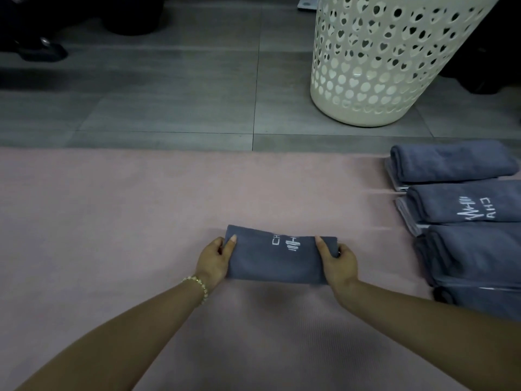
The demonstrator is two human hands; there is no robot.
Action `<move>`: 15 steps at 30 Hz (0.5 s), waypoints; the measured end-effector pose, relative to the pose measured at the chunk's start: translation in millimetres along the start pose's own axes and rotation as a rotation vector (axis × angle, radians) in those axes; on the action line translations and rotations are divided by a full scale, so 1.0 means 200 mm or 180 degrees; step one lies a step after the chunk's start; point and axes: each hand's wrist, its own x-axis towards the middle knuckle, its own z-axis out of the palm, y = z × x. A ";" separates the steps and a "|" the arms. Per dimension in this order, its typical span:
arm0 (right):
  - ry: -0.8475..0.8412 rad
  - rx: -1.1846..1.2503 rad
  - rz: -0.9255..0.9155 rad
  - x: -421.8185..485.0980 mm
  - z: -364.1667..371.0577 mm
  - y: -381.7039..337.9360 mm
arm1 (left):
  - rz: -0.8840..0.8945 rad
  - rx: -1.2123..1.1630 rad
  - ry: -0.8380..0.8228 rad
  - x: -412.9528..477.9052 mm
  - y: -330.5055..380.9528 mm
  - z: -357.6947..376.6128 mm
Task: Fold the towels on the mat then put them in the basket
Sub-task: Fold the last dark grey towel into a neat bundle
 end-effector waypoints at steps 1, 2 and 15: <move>-0.0006 -0.0128 -0.0112 0.00 0.00 -0.01 | 0.0043 0.0042 0.0050 0.00 0.00 0.01; -0.0024 -0.0283 -0.0237 0.01 -0.01 -0.01 | 0.0058 0.0075 0.0087 0.00 -0.01 0.02; -0.0058 -0.2296 -0.0621 0.08 -0.01 0.03 | -0.0270 0.0656 0.0270 0.00 -0.03 0.04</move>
